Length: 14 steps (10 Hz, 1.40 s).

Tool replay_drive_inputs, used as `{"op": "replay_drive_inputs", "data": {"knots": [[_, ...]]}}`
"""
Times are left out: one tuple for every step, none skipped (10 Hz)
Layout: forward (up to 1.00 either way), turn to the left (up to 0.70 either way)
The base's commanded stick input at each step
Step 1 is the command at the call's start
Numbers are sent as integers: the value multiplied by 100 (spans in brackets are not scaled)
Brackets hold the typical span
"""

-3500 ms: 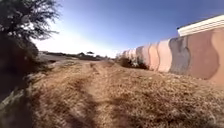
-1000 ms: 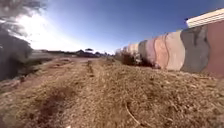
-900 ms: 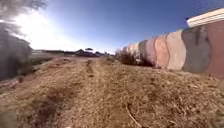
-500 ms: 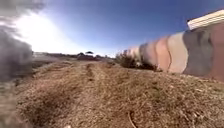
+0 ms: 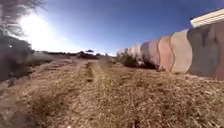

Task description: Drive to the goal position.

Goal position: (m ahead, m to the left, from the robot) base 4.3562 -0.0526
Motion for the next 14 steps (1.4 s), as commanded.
{"op": "replay_drive_inputs", "data": {"knots": [[50,0],[50,0],[50,0],[50,0],[50,0],[50,0],[50,0],[50,0],[50,0],[50,0],[50,0],[50,0],[50,0],[50,0]]}}
